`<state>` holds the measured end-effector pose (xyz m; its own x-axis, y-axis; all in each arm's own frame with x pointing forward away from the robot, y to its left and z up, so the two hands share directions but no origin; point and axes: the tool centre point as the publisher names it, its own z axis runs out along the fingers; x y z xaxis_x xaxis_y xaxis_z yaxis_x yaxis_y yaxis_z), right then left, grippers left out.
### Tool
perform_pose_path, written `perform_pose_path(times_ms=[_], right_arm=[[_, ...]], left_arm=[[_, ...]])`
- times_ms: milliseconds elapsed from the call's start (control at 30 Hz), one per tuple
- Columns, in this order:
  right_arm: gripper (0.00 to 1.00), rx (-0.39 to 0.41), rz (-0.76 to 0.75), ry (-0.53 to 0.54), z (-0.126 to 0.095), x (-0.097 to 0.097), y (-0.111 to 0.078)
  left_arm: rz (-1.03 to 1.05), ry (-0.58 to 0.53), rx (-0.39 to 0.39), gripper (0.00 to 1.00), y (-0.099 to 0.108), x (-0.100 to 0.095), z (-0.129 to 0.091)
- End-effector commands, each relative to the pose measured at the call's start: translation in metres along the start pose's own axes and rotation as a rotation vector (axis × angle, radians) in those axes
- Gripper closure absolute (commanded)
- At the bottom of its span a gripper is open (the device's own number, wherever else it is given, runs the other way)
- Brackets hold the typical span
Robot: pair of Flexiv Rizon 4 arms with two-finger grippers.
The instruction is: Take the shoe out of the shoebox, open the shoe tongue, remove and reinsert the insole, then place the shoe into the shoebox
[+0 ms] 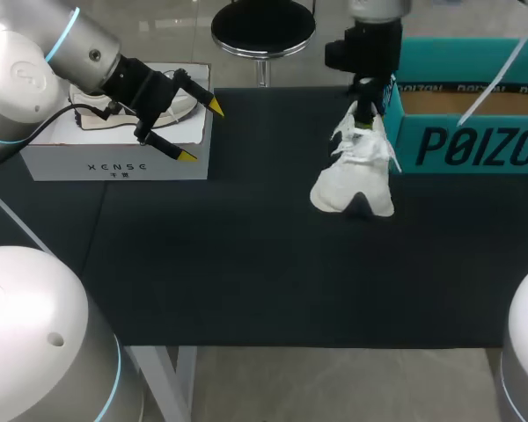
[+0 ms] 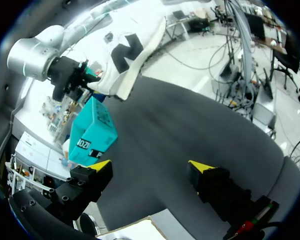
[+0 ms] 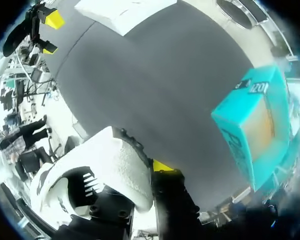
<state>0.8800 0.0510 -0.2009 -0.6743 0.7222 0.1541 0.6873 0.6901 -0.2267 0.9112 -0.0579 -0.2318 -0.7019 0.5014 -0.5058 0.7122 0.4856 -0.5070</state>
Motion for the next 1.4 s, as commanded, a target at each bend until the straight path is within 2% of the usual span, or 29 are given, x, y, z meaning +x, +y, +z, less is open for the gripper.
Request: perform_pose_path(times_ms=[33, 67, 1400], right_arm=[[1.0, 0.016, 0.124, -0.157, -0.0412, 0.0101, -0.0159], [1.0, 0.044, 0.044, -0.206, -0.0502, 0.0152, -0.0116], [1.0, 0.044, 0.044, -0.206, -0.0502, 0.0152, -0.0116]], left_arm=[[0.001, 0.003, -0.003, 0.0, 0.0001, -0.0006, 0.0002], [0.001, 0.003, -0.003, 0.0, 0.0001, -0.0006, 0.0002], [0.001, 0.003, -0.003, 0.0, 0.0001, -0.0006, 0.0002]])
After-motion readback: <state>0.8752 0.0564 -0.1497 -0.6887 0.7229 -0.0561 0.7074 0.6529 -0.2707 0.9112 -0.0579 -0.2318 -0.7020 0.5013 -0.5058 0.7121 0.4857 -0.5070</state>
